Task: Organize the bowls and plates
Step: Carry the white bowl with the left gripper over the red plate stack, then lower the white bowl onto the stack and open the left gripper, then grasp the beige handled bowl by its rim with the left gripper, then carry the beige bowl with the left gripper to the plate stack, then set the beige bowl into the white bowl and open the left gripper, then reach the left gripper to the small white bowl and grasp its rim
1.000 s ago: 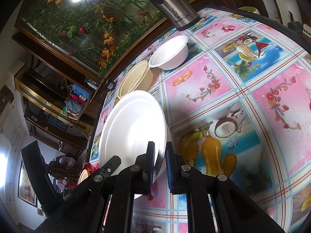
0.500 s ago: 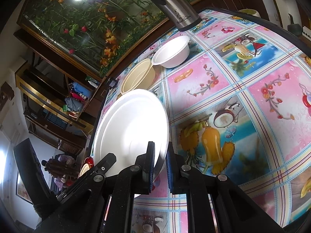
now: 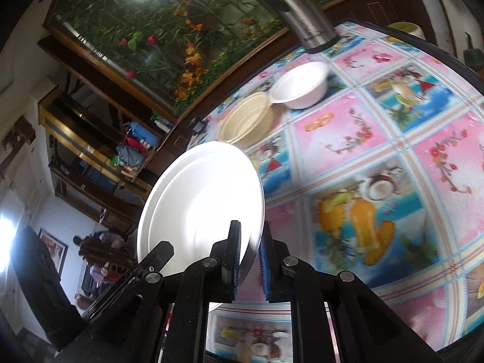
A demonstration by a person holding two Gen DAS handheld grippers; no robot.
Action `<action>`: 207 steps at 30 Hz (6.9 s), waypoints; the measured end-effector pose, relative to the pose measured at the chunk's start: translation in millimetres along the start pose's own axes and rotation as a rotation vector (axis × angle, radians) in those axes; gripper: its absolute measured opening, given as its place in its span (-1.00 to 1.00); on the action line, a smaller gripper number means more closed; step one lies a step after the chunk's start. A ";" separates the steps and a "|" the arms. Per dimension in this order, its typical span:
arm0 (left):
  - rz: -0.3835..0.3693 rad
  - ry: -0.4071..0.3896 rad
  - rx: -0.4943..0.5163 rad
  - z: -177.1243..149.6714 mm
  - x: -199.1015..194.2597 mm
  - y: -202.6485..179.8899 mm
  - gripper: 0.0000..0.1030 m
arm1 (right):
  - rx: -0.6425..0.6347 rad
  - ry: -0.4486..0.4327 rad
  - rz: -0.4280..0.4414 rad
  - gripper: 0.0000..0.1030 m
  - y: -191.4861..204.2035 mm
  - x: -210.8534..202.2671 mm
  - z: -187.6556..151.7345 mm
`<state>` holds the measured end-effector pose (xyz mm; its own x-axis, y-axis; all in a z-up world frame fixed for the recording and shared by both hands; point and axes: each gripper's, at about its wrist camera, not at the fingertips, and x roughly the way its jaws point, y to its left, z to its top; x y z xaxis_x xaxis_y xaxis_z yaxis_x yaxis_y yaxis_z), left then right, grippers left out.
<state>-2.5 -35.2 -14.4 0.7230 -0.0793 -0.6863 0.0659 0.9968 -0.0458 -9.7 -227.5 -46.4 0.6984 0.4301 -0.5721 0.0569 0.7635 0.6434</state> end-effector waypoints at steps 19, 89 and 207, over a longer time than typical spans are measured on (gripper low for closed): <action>0.218 0.015 -0.248 -21.5 -22.9 174.1 -0.67 | -0.239 0.204 0.150 -0.77 151.9 104.7 -57.7; 0.187 0.363 -0.031 177.9 261.0 24.1 0.70 | 0.233 0.066 0.088 0.42 -42.0 200.5 173.7; 0.200 -0.091 0.193 94.1 53.9 -27.8 0.34 | -0.118 -0.139 -0.098 -0.09 -41.5 33.4 146.5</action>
<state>99.3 -68.3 18.2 0.7931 0.1091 -0.5992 0.0392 0.9726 0.2290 115.8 -315.4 -17.7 0.7856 0.2866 -0.5484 0.0510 0.8532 0.5190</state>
